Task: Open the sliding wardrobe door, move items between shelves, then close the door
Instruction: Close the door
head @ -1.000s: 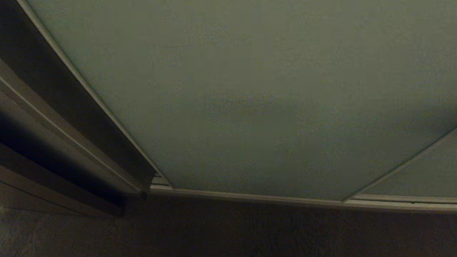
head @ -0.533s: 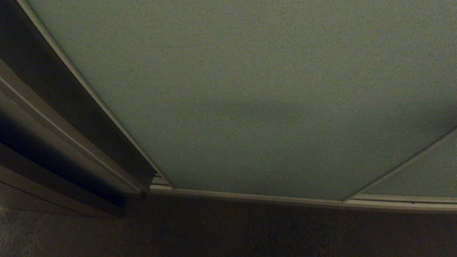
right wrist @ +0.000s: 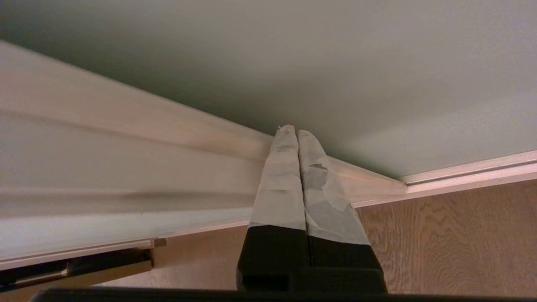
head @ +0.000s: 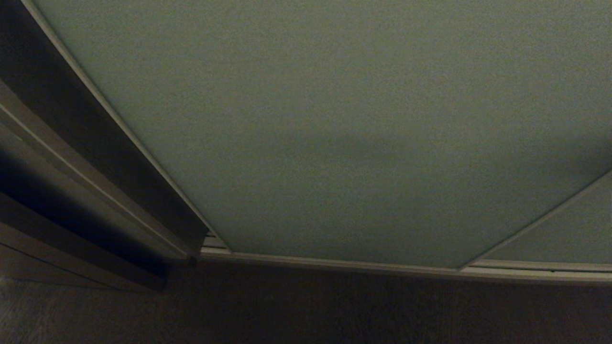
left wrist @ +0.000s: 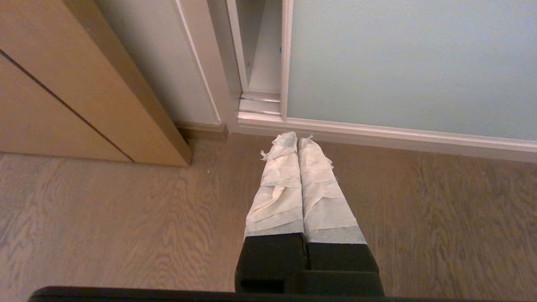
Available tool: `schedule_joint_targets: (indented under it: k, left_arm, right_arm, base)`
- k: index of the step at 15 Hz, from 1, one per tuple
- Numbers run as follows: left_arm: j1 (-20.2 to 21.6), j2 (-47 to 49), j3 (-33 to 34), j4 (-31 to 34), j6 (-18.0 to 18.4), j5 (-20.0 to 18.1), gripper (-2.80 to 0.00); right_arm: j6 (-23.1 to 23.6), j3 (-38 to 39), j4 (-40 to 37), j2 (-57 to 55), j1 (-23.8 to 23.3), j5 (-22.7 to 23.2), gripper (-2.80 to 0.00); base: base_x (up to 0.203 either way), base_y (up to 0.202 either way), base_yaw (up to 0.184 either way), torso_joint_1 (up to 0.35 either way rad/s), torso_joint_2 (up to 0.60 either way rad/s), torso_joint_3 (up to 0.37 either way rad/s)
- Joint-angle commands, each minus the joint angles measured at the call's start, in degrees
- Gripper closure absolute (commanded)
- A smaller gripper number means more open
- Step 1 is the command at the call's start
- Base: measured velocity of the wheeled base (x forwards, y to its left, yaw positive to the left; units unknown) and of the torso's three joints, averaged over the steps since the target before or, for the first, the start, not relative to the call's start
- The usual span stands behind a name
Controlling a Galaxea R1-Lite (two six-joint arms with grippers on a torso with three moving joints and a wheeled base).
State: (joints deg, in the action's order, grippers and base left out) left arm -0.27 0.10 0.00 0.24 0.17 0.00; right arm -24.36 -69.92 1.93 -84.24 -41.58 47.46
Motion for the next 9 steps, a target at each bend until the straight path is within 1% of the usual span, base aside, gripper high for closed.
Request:
schedule_joint_targets:
  k: [1, 6, 9]
  left_arm:
    - [0.0, 0.1, 0.0, 0.0, 0.0, 0.0, 0.00]
    - [0.0, 0.1, 0.0, 0.0, 0.0, 0.0, 0.00]
    - [0.0, 0.1, 0.0, 0.0, 0.0, 0.0, 0.00]
  right_arm:
    - [-0.1, 0.9, 0.0, 1.5, 0.9, 0.5, 0.00]
    - [0.2, 3.4, 0.1, 3.7, 4.0, 0.5, 0.00]
    - [0.1, 4.3, 0.1, 4.1, 6.0, -0.6, 0.00]
  base:
    - [0.000, 0.000, 0.000, 0.000, 0.00, 0.000]
    - [0.000, 0.000, 0.000, 0.000, 0.00, 0.000]
    - [0.000, 0.000, 0.000, 0.000, 0.00, 0.000]
